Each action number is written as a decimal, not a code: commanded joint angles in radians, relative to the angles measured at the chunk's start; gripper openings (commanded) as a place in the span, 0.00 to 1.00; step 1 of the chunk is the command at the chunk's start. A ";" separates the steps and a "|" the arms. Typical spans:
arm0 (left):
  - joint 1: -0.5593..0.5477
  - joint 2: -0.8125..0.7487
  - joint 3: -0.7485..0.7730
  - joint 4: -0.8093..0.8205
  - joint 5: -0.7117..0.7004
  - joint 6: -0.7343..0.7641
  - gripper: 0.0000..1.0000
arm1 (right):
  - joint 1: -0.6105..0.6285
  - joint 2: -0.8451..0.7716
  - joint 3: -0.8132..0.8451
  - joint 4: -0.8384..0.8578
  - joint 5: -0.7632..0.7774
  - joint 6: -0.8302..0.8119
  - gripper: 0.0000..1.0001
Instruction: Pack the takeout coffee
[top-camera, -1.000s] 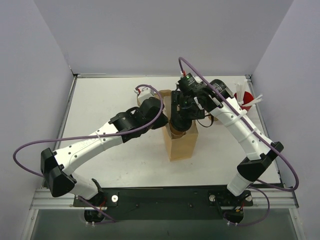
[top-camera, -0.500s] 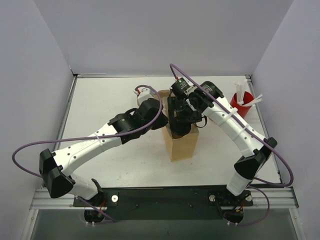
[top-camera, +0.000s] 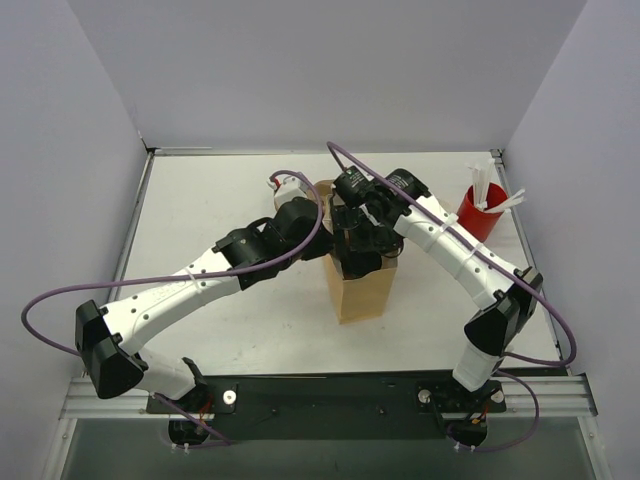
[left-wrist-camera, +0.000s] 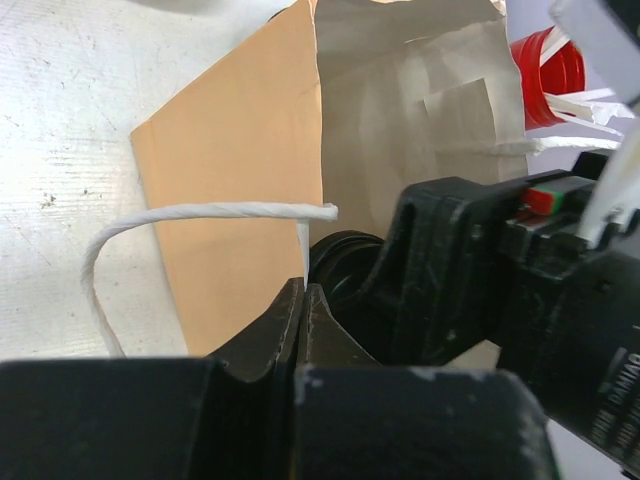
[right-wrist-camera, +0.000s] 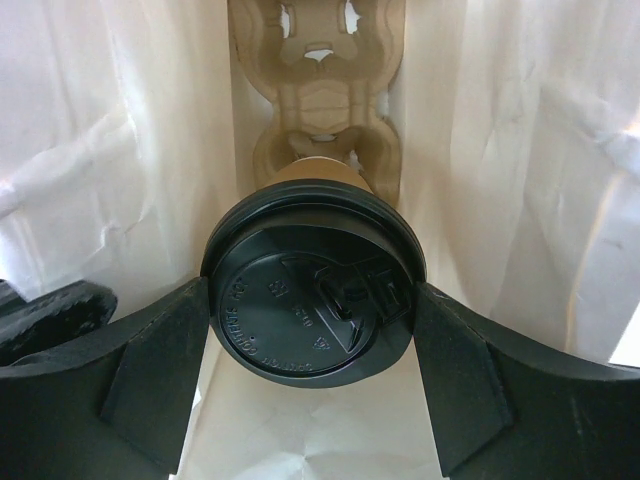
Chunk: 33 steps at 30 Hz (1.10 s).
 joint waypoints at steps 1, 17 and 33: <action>0.010 -0.041 -0.007 0.060 0.016 0.019 0.00 | 0.009 0.023 -0.029 -0.014 0.014 -0.019 0.42; 0.024 -0.052 -0.036 0.042 0.007 0.004 0.00 | 0.010 0.022 -0.112 0.017 -0.009 -0.021 0.41; 0.024 -0.052 -0.046 0.044 -0.008 -0.011 0.00 | 0.020 0.006 -0.170 0.040 -0.046 -0.016 0.41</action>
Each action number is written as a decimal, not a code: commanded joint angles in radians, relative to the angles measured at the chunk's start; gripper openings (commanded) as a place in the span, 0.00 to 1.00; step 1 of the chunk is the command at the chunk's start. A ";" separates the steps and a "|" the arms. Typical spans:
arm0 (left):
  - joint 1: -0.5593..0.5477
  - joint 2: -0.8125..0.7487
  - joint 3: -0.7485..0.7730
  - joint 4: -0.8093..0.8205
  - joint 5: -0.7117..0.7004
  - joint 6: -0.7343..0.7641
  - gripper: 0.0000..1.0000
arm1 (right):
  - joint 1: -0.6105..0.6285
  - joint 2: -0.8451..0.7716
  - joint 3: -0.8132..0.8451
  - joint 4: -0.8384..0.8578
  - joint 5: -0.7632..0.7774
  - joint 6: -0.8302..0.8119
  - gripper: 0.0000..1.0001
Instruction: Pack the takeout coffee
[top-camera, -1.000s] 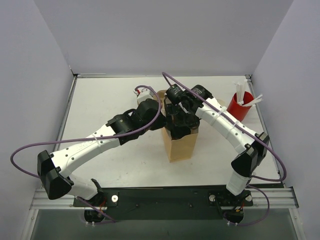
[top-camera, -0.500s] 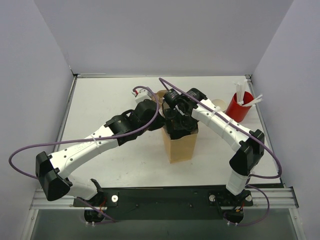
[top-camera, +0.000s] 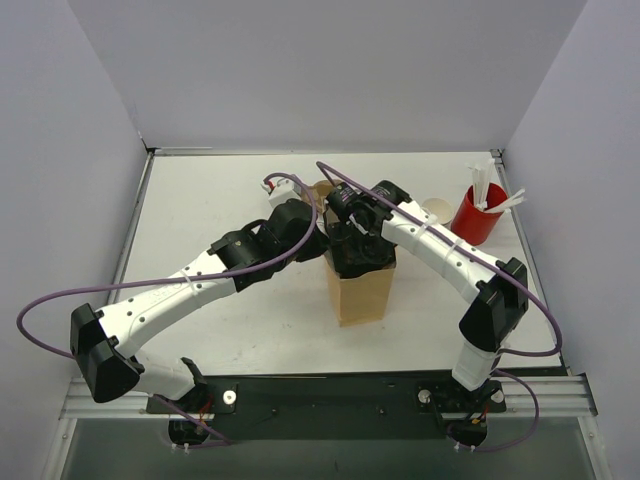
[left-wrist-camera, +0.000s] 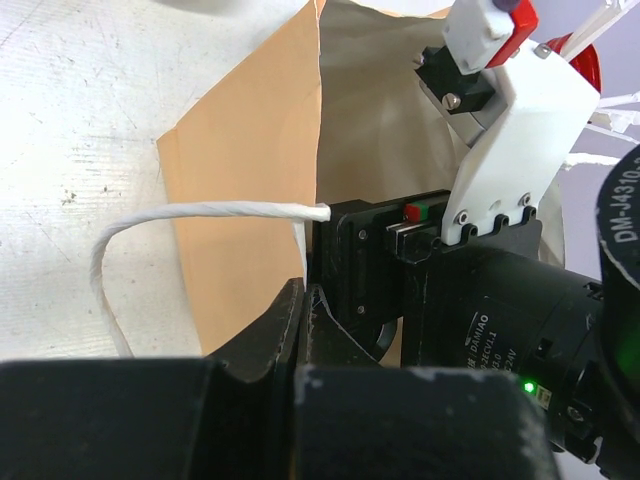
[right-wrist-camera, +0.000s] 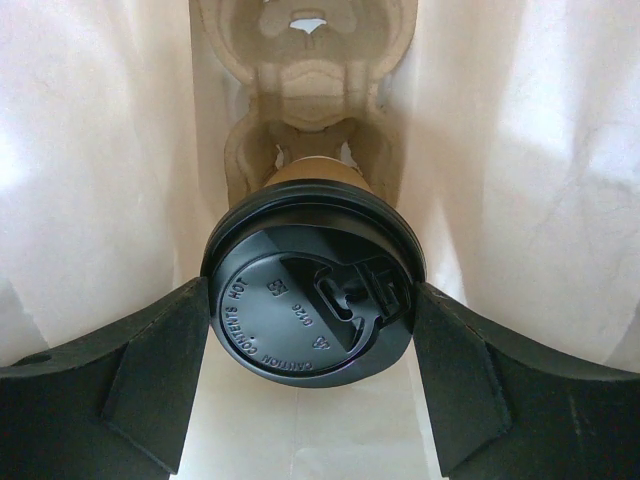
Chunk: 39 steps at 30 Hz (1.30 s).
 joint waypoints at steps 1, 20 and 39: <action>0.004 -0.022 -0.002 0.035 -0.015 -0.009 0.00 | 0.018 -0.033 -0.024 -0.019 -0.027 -0.001 0.41; 0.004 -0.030 -0.013 0.051 0.004 -0.014 0.00 | 0.018 -0.013 -0.101 0.033 -0.033 0.018 0.40; 0.004 -0.027 -0.012 0.046 0.030 -0.002 0.00 | 0.003 -0.015 -0.164 0.102 -0.013 0.028 0.38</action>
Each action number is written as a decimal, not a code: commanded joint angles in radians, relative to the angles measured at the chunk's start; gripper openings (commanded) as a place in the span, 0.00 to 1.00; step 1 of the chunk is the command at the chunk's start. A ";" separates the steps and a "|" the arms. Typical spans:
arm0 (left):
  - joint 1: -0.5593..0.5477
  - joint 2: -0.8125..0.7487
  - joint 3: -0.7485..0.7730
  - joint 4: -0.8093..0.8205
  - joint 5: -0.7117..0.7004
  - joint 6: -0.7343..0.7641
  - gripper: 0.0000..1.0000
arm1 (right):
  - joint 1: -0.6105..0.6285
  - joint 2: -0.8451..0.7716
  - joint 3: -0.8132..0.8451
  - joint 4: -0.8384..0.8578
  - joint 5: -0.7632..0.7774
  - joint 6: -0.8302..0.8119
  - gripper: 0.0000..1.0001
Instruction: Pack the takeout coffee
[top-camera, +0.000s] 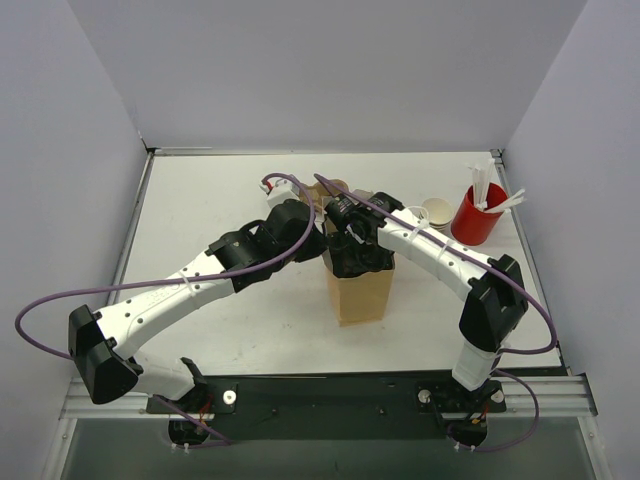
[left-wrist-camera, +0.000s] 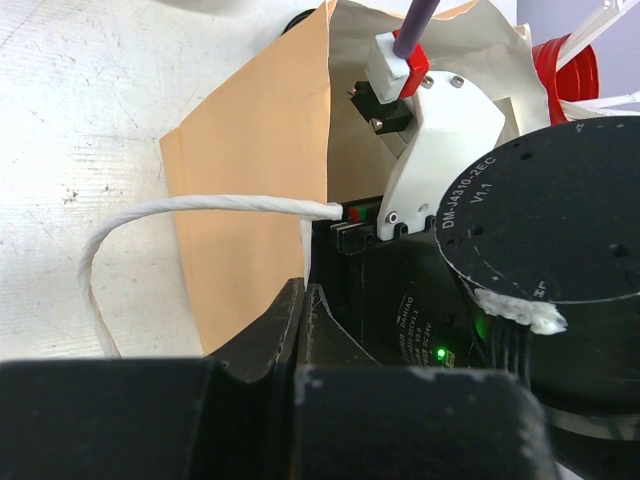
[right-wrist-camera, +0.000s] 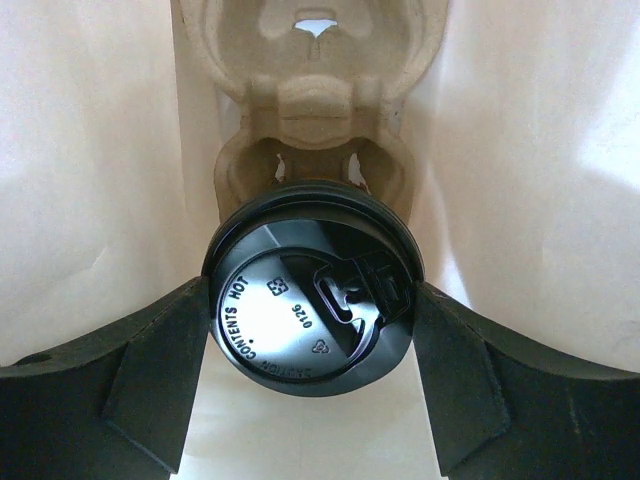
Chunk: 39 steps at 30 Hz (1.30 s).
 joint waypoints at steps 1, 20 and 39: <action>-0.001 -0.016 -0.001 0.043 0.025 -0.001 0.00 | 0.000 -0.012 -0.027 -0.002 0.007 0.017 0.38; -0.002 -0.014 0.015 0.028 0.029 0.007 0.00 | -0.013 -0.020 -0.052 0.029 0.007 0.014 0.38; -0.002 -0.021 0.016 0.023 0.029 0.010 0.00 | -0.016 0.009 -0.073 0.041 0.007 0.011 0.38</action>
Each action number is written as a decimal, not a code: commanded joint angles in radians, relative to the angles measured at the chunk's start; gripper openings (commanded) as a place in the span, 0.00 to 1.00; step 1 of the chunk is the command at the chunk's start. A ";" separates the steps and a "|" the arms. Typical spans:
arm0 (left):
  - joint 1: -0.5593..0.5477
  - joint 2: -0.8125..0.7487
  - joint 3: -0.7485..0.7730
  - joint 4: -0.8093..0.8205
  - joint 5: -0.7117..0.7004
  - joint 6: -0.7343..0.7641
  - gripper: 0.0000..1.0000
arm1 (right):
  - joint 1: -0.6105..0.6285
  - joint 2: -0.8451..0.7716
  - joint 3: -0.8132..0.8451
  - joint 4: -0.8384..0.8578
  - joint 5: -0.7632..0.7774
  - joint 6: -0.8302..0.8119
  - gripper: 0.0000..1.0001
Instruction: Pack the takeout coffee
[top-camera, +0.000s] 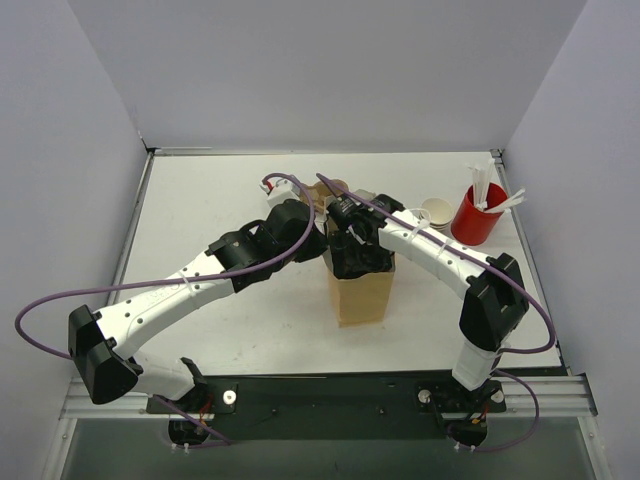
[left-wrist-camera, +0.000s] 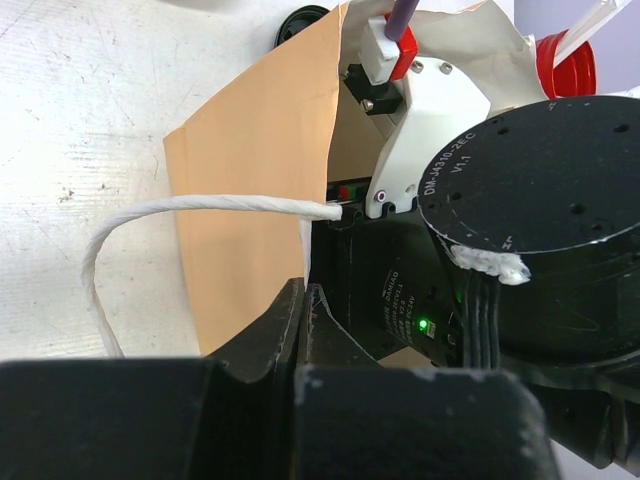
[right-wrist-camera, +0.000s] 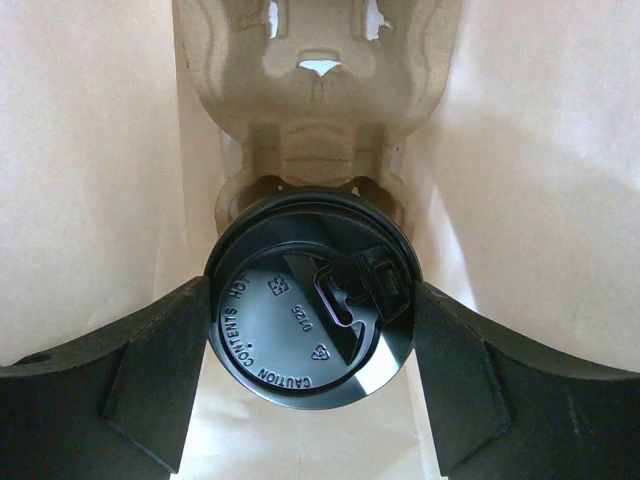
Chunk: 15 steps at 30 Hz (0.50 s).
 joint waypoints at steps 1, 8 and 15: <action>-0.001 -0.019 0.015 0.021 0.022 0.009 0.00 | 0.004 0.009 -0.031 -0.037 0.002 0.013 0.38; -0.001 -0.021 0.012 0.021 0.024 0.008 0.00 | 0.004 0.015 -0.040 -0.023 0.019 0.015 0.38; -0.001 -0.021 0.012 0.015 0.024 0.009 0.00 | 0.002 0.027 -0.051 -0.008 0.020 0.016 0.38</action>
